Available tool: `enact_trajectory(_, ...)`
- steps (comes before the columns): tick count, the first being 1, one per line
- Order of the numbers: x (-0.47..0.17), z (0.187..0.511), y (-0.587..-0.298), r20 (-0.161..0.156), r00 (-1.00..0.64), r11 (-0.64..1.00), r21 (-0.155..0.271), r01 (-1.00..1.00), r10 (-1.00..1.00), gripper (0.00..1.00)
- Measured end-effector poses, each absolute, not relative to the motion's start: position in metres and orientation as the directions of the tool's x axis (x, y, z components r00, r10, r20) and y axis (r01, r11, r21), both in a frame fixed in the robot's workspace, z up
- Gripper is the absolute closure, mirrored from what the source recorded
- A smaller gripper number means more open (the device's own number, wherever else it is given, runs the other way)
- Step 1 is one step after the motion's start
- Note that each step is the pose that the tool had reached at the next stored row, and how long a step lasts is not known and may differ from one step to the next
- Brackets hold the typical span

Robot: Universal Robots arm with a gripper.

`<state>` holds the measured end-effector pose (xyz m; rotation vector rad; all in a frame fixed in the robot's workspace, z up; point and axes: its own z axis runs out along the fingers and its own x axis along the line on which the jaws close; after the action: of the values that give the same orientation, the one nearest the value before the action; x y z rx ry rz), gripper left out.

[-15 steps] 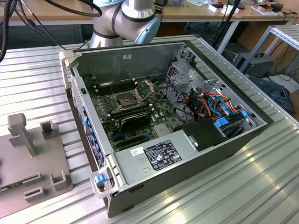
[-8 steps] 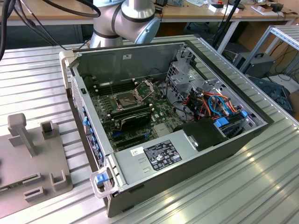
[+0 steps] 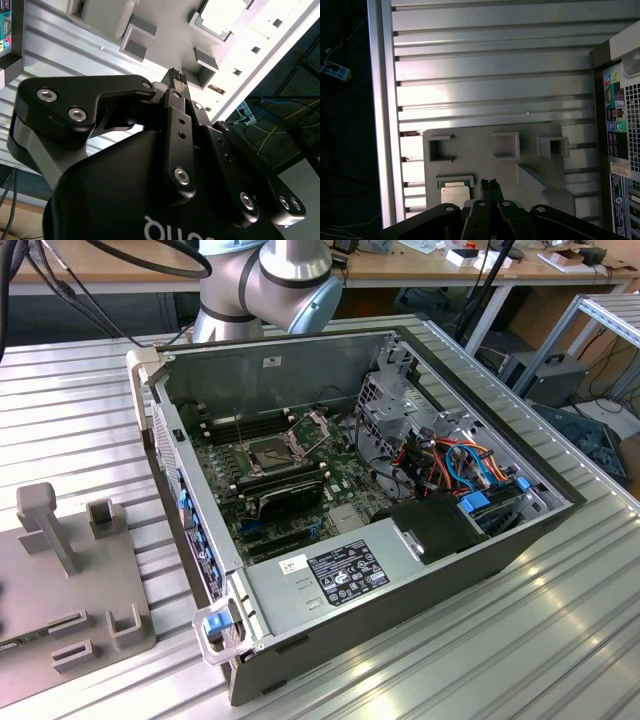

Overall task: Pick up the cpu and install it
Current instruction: 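Reach for the cpu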

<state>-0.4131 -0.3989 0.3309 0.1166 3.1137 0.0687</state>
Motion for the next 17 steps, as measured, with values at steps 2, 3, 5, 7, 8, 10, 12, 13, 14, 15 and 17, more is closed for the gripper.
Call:
enact_trajectory(2, -0.413, 0.329, -0.399, -0.024, -0.997, 0.996, 0.045, 0.074, 0.075, 0.89)
enact_trajectory(3, -0.413, 0.328, -0.399, -0.023, -0.997, 0.996, 0.045, 0.074, 0.075, 0.89)
enact_trajectory(5, -0.413, 0.325, -0.399, -0.023, -0.997, 0.996, 0.045, 0.074, 0.075, 0.89)
enact_trajectory(7, -0.413, 0.320, -0.399, -0.023, -0.997, 0.996, 0.045, 0.074, 0.075, 0.89)
enact_trajectory(8, -0.413, 0.318, -0.399, -0.023, -0.997, 0.996, 0.045, 0.074, 0.075, 0.89)
enact_trajectory(10, -0.413, 0.314, -0.399, -0.023, -0.997, 0.996, 0.045, 0.074, 0.075, 0.89)
enact_trajectory(12, -0.413, 0.311, -0.399, -0.023, -0.997, 0.996, 0.045, 0.074, 0.075, 0.89)
enact_trajectory(13, -0.413, 0.310, -0.399, -0.023, -0.997, 0.996, 0.045, 0.074, 0.075, 0.89)
enact_trajectory(14, -0.413, 0.309, -0.399, -0.023, -0.997, 0.996, 0.045, 0.074, 0.075, 0.89)
enact_trajectory(15, -0.414, 0.308, -0.399, -0.023, -0.997, 0.996, 0.045, 0.074, 0.075, 0.89)
enact_trajectory(17, -0.415, 0.305, -0.399, -0.023, -0.997, 0.996, 0.045, 0.074, 0.075, 0.89)
